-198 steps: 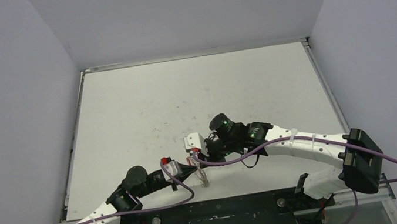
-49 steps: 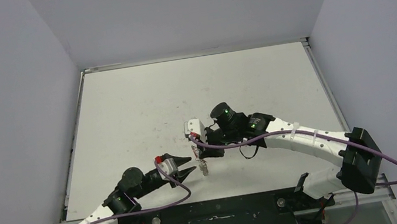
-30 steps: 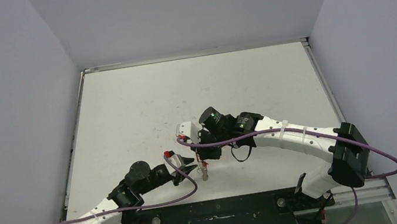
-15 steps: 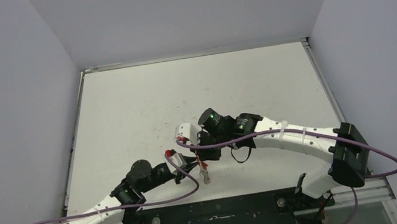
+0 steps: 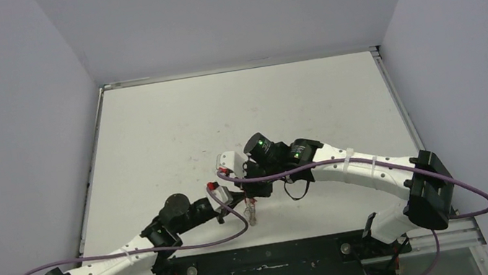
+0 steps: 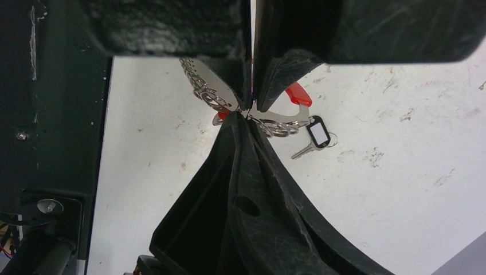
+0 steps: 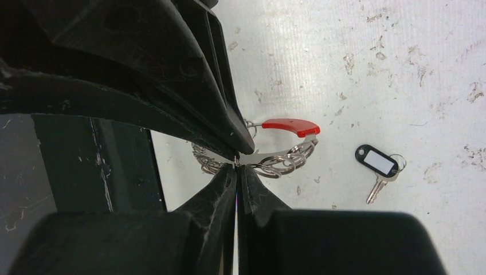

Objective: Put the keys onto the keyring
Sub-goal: Adjust the key on the keyring.

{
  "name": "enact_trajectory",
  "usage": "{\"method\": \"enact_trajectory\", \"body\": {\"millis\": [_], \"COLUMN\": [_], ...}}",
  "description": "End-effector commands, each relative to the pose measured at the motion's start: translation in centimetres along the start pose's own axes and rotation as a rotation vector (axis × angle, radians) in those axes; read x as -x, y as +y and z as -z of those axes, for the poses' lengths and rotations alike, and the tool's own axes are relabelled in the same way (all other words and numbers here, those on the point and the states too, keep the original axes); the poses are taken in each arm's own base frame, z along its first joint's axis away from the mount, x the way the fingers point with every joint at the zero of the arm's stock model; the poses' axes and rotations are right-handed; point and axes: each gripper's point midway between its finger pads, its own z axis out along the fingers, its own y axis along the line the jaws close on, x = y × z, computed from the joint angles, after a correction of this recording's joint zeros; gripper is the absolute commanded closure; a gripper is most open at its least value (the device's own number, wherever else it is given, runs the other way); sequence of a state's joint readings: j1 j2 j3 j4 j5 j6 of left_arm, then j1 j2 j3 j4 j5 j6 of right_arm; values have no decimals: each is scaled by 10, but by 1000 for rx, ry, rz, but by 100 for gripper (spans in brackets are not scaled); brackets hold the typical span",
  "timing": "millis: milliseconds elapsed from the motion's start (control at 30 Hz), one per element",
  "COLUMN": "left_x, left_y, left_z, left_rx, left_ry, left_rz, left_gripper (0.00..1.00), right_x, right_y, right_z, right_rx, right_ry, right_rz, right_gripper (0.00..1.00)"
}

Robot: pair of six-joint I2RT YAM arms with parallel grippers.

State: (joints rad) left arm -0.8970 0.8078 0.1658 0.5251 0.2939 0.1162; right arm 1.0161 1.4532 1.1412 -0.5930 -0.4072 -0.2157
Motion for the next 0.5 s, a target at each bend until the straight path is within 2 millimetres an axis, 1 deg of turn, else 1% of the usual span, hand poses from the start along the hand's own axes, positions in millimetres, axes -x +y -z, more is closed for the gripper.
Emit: {"method": "enact_trajectory", "body": {"millis": [0, 200, 233, 300, 333, 400, 433, 467], "left_x": [36, 36, 35, 34, 34, 34, 35, 35], "left_y": [1, -6, -6, -7, -8, -8, -8, -8], "left_z": [-9, -6, -6, -4, -3, -2, -2, -2], "left_rx": [-18, -52, -53, -58, -59, -60, -61, -62], "left_ry": [-100, -109, -106, -102, -103, -107, -109, -109], "left_rz": [-43, -47, -45, -47, -49, -56, -58, -60], "left_gripper": [100, 100, 96, 85, 82, 79, 80, 82], "right_x": [29, 29, 30, 31, 31, 31, 31, 31], "right_y": [-5, -9, -9, -9, -8, -6, -5, -5], "right_z": [1, 4, 5, 6, 7, 8, 8, 9], "right_rx": [-21, -41, -41, -39, -37, -27, -24, -23], "right_ry": [-88, -97, -102, -107, -110, -114, -117, -118], "right_rz": [17, 19, 25, 34, 39, 48, 52, 53], "right_gripper": [100, 100, 100, 100, 100, 100, 100, 100]}}
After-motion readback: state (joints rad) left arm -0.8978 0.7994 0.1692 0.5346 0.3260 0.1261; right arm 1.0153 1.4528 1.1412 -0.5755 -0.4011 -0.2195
